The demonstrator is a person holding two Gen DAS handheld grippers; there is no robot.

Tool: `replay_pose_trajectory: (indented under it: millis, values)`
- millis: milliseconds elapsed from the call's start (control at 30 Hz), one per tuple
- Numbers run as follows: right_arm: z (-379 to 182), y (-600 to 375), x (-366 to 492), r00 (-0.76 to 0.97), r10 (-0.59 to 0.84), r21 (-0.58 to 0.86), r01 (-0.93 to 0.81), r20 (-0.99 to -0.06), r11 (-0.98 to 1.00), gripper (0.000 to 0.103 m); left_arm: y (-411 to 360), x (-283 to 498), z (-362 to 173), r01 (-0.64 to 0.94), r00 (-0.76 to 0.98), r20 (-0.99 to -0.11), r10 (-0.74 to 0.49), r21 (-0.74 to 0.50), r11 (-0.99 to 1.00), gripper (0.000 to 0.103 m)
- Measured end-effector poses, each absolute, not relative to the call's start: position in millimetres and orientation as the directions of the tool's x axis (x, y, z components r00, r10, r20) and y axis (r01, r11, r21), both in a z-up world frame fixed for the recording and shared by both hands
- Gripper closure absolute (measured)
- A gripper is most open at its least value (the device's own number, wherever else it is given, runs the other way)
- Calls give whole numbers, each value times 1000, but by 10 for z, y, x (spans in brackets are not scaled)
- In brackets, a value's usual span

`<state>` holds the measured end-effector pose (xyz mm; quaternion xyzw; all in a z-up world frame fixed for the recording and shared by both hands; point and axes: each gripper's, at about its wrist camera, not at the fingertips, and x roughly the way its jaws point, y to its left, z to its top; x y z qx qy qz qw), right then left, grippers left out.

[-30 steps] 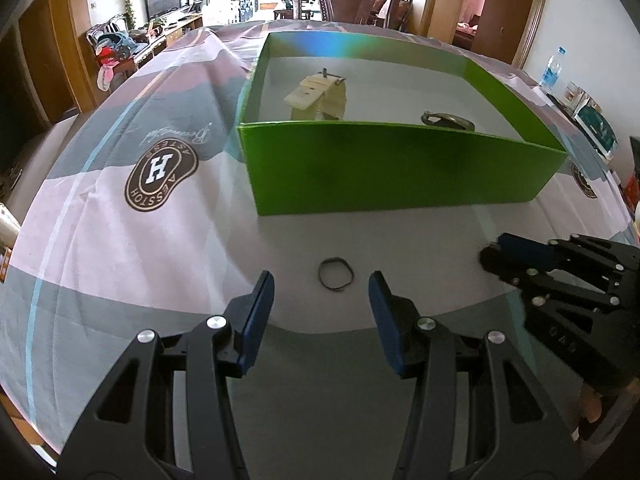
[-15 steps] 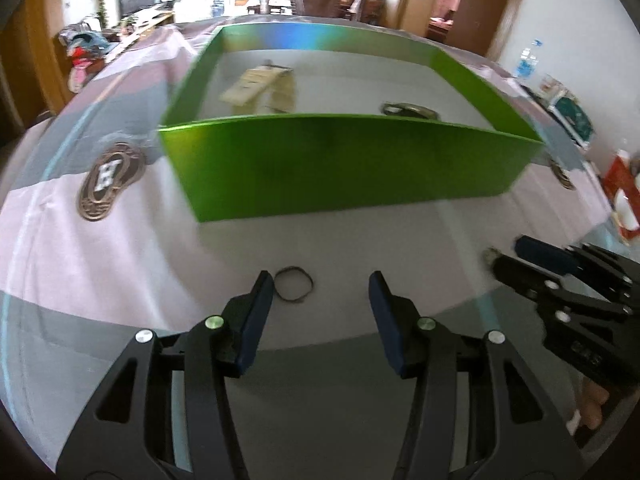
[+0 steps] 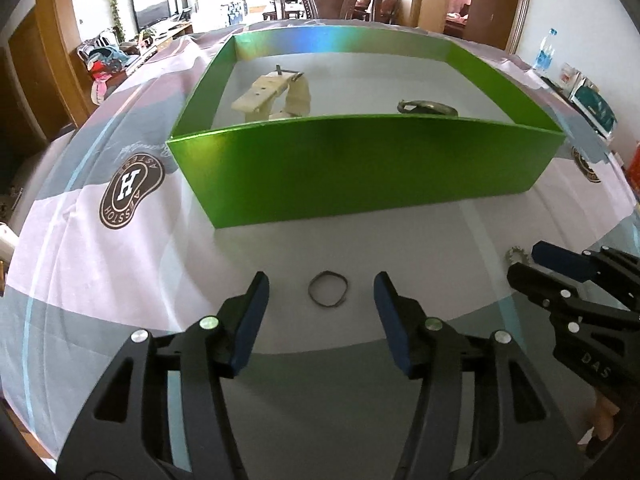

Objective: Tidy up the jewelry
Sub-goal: 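Move the right gripper over the beaded ring while the left moves over the dark ring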

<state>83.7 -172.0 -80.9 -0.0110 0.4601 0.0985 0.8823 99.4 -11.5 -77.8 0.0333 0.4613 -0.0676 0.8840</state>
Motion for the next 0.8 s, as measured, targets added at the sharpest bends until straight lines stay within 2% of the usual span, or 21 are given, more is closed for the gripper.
replay_pose_trajectory:
  millis: [200, 800]
  values:
    - [-838, -1612, 813, 580, 119, 4, -195, -806, 981, 66, -116, 1020, -801, 138, 572, -818, -61, 23, 990, 47]
    - [-849, -1602, 793, 589, 134, 12, -207, -797, 978, 66, -192, 1015, -815, 107, 587, -809, -29, 42, 993, 50]
